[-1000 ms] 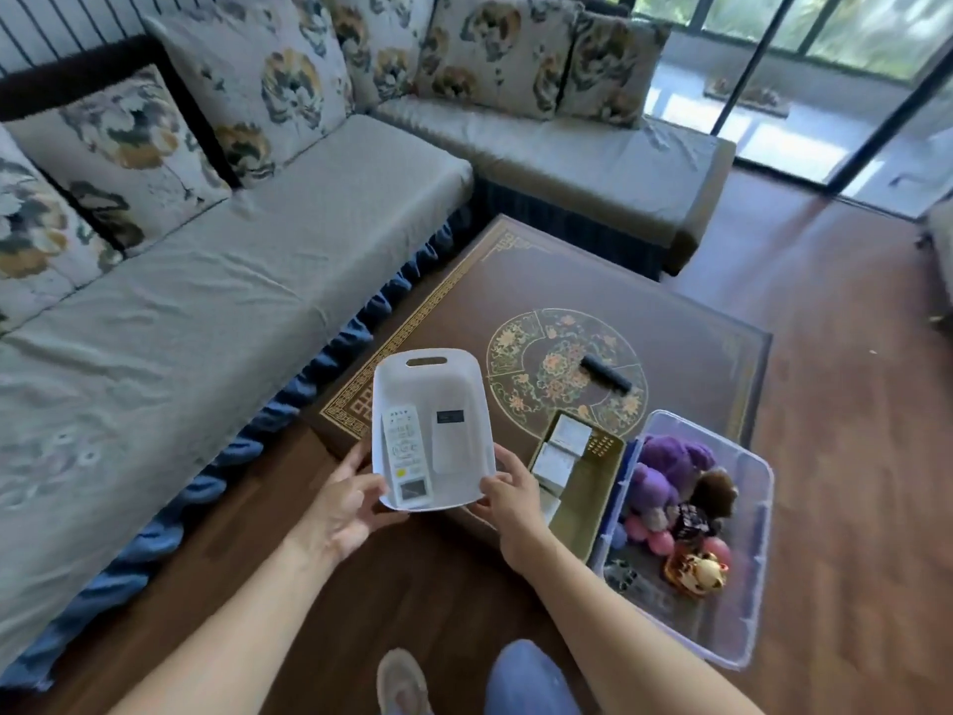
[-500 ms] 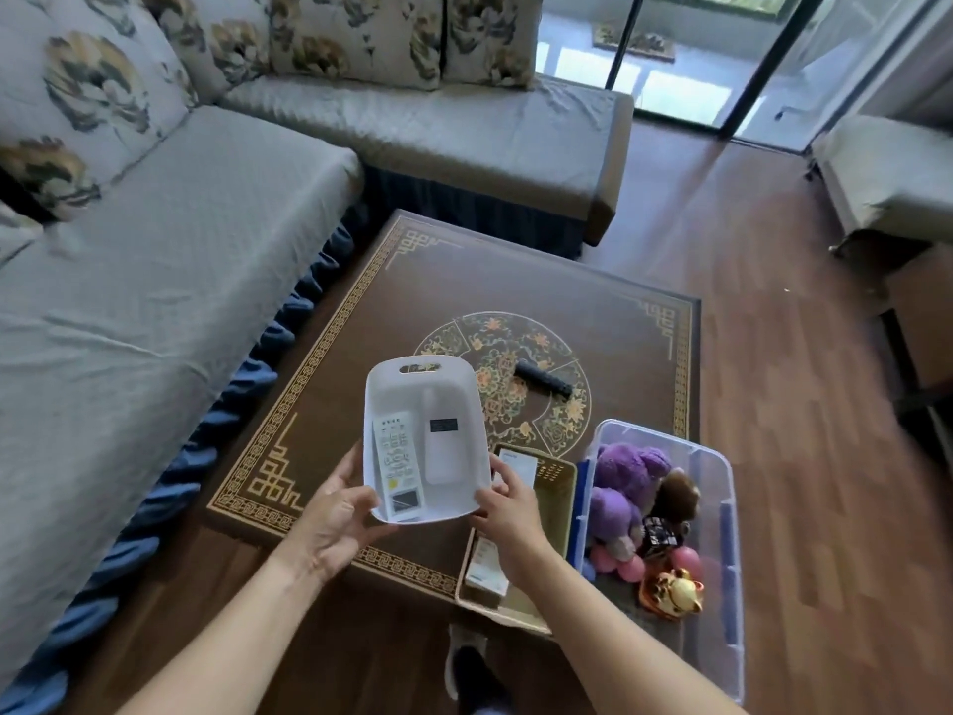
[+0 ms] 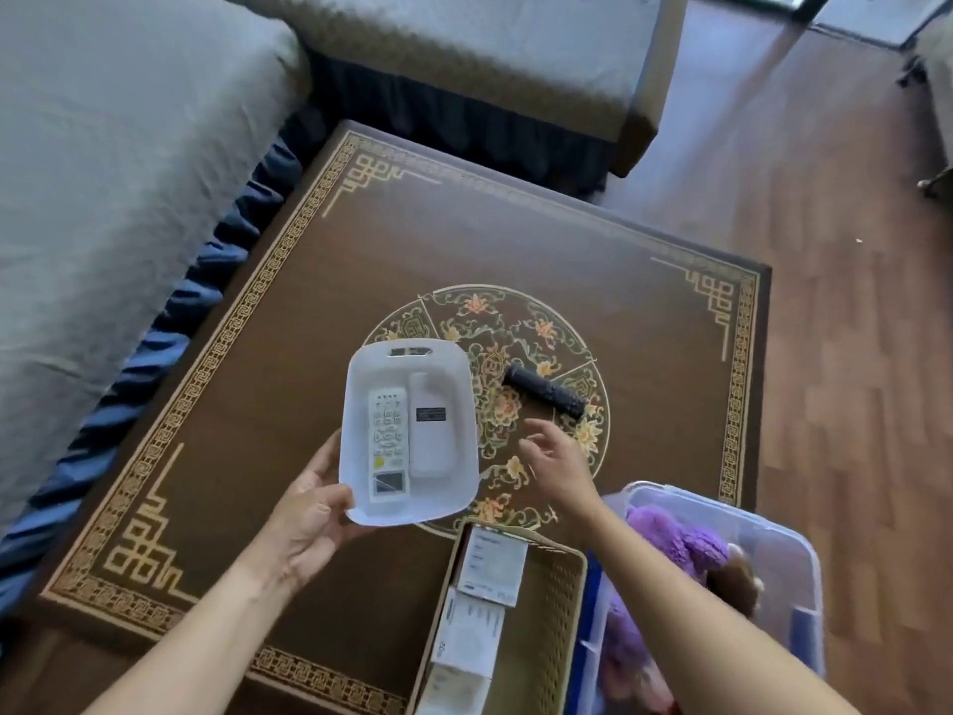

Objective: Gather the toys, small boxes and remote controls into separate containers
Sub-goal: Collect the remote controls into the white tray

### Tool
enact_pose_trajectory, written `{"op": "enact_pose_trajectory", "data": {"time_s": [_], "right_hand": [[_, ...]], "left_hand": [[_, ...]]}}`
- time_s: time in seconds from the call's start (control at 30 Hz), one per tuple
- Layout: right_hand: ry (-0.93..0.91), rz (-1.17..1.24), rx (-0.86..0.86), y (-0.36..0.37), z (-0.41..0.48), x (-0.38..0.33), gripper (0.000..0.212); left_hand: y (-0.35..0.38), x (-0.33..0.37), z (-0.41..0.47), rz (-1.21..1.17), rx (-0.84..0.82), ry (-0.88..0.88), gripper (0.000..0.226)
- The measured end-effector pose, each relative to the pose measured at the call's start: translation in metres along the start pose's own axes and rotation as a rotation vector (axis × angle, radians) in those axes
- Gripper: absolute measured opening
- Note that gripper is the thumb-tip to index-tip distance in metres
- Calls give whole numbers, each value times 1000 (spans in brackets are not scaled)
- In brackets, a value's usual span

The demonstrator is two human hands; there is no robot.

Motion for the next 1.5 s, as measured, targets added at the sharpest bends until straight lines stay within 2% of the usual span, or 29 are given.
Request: {"op": "enact_pose_trajectory", "data": {"time_s": [0.17,0.3,0.4,0.47,0.6,0.7,0.83,0.93,1.0,1.1,1.23,1.37,1.43,1.5], "right_hand": [[-25,-550,85,-5,91,44,44],[-11,-759,190,-9,143,64,55],[6,-848,172,-3,169,76,64],[-29,-923,179,2,176,80,60],[-120,-1079,287,10,174,81,32],[-54,-981,261,15,167,77,26],[125,-535,223,20,148,50,26],[38,-293,256,26,119,13,17],[-80,-300,214,48,79,-22,14],[-186,-482,143,82,40,-48,19],[-143,-654,140,124,4,-52,25],[-129,-748,181,159,-24,-59,25],[-147,-714,202,170,-39,-61,25],[-242,-686,304,172,-61,-65,24]], "left_hand": [[-18,-20,55,50,19,-32,90],[-19,-32,89,29,14,-45,91],[-19,-38,105,4,-3,-55,93],[-21,-41,111,-9,11,-58,92],[-25,-45,117,-24,34,-73,90],[-23,-44,115,-36,40,-75,92],[-17,-39,110,-53,53,-51,94],[-7,-41,111,-72,71,-31,89],[-10,-33,95,-75,53,-4,87],[-10,-33,86,-45,41,10,84],[-26,-30,62,-10,-28,4,86],[-54,-22,37,21,-90,-2,87],[-67,-18,25,14,-98,-5,87],[-80,-12,13,3,-102,-11,86]]}}
Point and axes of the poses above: each hand's wrist, its own z-axis towards the middle knuckle, its own y-axis out of the palm, x = y × z, the point moved 2 cm from there along z, towards the middle knuckle, and after that the axes turned 10 degrees about -z, right-handed, at the moved point
